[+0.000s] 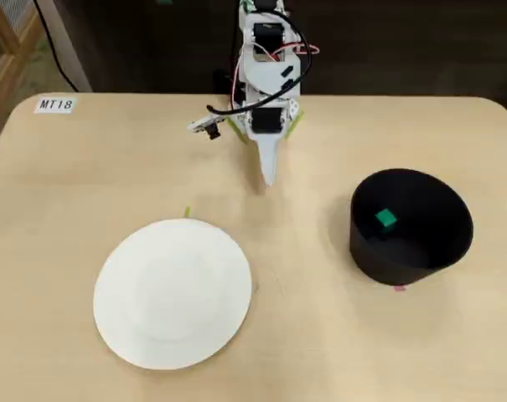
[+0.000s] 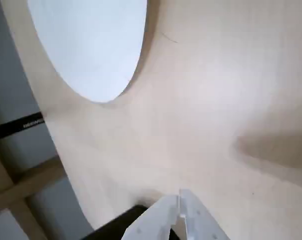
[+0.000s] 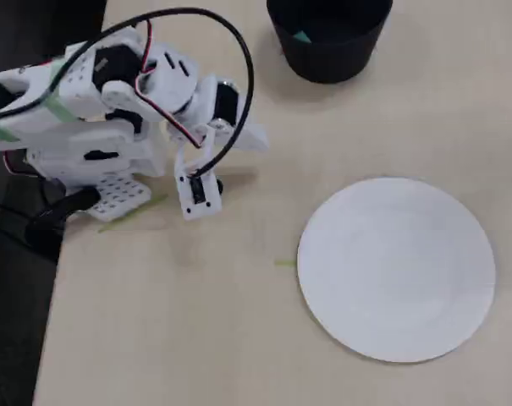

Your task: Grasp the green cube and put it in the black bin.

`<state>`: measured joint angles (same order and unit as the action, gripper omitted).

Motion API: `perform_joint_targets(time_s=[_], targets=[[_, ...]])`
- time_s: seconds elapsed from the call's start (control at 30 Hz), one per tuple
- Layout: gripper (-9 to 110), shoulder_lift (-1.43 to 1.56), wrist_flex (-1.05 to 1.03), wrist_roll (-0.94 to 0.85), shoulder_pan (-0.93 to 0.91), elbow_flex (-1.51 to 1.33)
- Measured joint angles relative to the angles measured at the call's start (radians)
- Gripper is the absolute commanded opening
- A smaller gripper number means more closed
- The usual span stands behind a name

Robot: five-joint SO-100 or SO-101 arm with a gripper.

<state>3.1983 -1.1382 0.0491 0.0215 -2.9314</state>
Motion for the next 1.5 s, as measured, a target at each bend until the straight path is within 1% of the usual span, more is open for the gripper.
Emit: perform_joint_targets(time_s=[0.17,0.23,0.3,1.5], targets=[[0,0.008,0.000,0.009,-0.009,0.000],[2,0.008,0.000,0.011,-0.014,0.000],[0,0.008,0.000,0.015,-0.014,-0.002],[0,0.008,0.000,0.018,-0.014,-0.005]])
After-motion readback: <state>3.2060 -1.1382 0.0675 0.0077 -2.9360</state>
